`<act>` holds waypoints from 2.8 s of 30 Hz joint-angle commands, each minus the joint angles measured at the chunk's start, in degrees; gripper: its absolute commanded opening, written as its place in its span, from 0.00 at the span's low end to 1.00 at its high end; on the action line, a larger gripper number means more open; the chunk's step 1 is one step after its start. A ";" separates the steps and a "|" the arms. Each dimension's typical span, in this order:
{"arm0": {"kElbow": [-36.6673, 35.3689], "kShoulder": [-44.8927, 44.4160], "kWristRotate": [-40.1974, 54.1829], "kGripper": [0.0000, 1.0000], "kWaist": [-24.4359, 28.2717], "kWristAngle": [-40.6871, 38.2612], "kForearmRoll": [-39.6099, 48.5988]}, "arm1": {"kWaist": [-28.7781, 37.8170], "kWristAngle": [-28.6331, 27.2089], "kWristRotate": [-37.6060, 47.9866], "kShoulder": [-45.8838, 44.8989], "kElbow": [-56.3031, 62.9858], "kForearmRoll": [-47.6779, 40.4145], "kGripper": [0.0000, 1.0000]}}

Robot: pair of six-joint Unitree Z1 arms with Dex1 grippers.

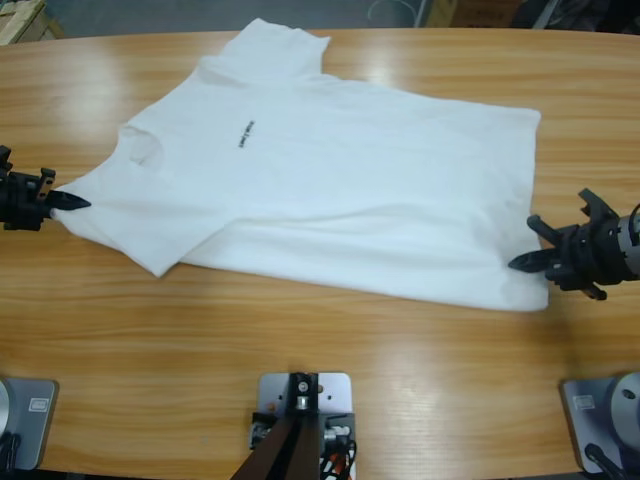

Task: Fold clothes

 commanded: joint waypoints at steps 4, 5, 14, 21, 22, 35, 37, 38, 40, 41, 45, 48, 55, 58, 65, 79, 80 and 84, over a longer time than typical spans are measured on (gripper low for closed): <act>4.66 -2.88 -2.51 0.00 -0.65 3.31 -0.24 | 0.76 -0.55 1.91 -2.86 1.74 1.81 0.00; 4.92 -3.23 -3.06 0.00 -0.72 3.68 -0.24 | 1.02 -0.47 2.13 -2.88 1.85 1.88 0.00; 6.93 -7.90 -8.96 0.00 -1.41 6.62 1.60 | 1.17 0.78 2.90 -1.75 1.51 3.30 0.00; 11.62 -15.55 -16.89 0.00 -3.97 9.39 3.27 | 1.15 0.78 3.08 1.03 1.34 3.21 0.00; 12.04 -16.32 -17.80 0.00 -4.36 9.73 3.50 | 1.15 0.71 3.08 1.36 1.34 3.18 0.00; 14.49 -21.25 -23.66 0.12 -7.16 13.70 4.41 | 1.01 0.94 3.16 2.15 1.14 2.86 0.17; 14.59 -21.32 -23.20 0.84 -7.16 14.44 3.92 | 1.01 1.17 3.25 1.91 1.16 2.88 0.92; 14.06 -21.21 -22.34 0.96 -7.16 14.60 3.71 | 0.99 1.24 3.25 1.69 1.12 2.90 1.00; 12.64 -20.56 -20.58 1.00 -7.16 15.02 3.80 | 1.01 1.15 3.16 0.76 1.07 2.91 1.00; 12.10 -20.23 -19.72 1.00 -7.16 15.46 3.80 | 1.01 1.22 3.16 0.02 0.97 3.05 1.00; 10.83 -18.36 -18.65 1.00 -7.16 15.78 2.74 | 0.99 1.33 2.65 -2.58 -1.30 5.81 1.00; 10.14 -18.77 -18.68 1.00 -7.19 15.72 2.83 | 1.01 1.48 2.44 -3.53 -2.34 7.27 1.00; 4.36 -21.93 -18.86 1.00 -8.39 15.42 9.09 | 1.01 1.85 2.37 -3.95 -4.52 8.49 1.00; -0.16 -21.60 -17.66 1.00 -9.60 15.42 10.39 | 1.01 1.94 2.37 -3.82 -5.54 8.73 1.00; -14.04 -6.88 0.95 1.00 -16.21 14.42 12.43 | -0.54 1.85 -3.01 -8.47 -12.08 13.76 1.00; -47.14 15.93 22.31 0.99 -14.56 0.61 29.15 | -11.46 8.08 -19.53 -3.40 -35.02 14.22 0.99; -50.11 17.50 22.66 0.99 -14.54 0.39 30.55 | -12.21 9.17 -20.11 -1.80 -36.95 14.22 0.99; -59.64 24.09 23.61 0.98 -12.76 -1.03 34.46 | -14.83 14.69 -21.06 5.90 -42.56 14.00 0.99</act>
